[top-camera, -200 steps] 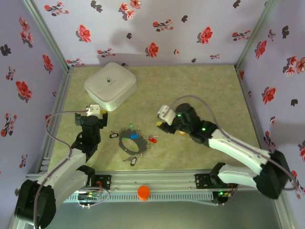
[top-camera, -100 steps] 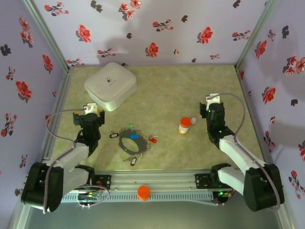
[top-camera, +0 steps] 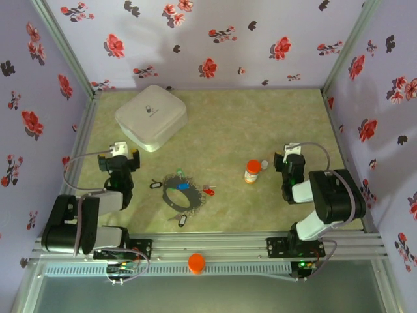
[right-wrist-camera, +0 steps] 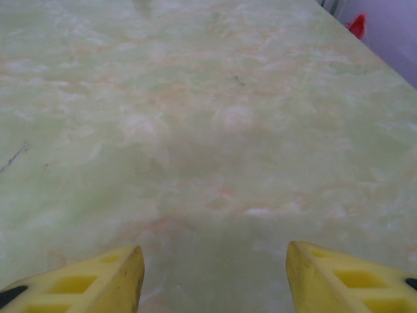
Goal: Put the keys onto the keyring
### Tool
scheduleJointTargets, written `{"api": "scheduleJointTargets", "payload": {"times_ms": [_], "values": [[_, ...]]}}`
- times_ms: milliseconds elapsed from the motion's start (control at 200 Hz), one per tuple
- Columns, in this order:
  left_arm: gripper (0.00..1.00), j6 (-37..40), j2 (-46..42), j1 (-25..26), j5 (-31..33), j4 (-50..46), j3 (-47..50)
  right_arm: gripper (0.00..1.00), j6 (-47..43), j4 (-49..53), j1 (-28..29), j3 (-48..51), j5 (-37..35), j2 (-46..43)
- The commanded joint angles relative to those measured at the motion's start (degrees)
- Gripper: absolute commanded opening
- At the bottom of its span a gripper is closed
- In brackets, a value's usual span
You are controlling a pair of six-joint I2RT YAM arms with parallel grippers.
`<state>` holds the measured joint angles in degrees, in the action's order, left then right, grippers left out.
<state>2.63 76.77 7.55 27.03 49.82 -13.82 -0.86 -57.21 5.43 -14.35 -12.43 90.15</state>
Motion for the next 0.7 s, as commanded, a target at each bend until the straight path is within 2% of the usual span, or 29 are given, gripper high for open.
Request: {"api": "scheduleJointTargets", "payload": {"times_ms": [0,110,170,285,345,445,695], "values": [[0.99,-2.7,5.3,-2.2,-4.6,11.6,-0.1,0.60,0.6,-6.6,-0.4,-0.8,2.1,-1.1],[1.00,-0.8,14.0,-2.7,-8.7,20.0,-0.3,0.61,0.8,-4.5,-0.8,-2.1,3.1,-0.9],[1.00,-1.9,11.6,-2.8,-9.2,12.3,-2.2,0.62,0.9,-3.5,-1.0,-2.7,3.3,-0.9],[1.00,-3.1,12.2,-3.0,-6.0,6.1,-6.7,0.64,1.9,0.4,-1.3,-4.8,1.7,-0.9],[1.00,-2.6,12.6,-2.9,-6.0,8.2,-6.1,0.66,3.1,3.3,-2.1,-6.4,1.7,-0.8],[1.00,-2.8,12.5,-2.9,-6.1,6.4,-6.9,0.68,5.4,6.9,-4.2,-8.2,3.4,-0.7],[1.00,-2.9,12.5,-3.1,-6.3,6.4,-6.8,0.76,5.8,7.2,-4.8,-8.4,4.4,-0.6]]}}
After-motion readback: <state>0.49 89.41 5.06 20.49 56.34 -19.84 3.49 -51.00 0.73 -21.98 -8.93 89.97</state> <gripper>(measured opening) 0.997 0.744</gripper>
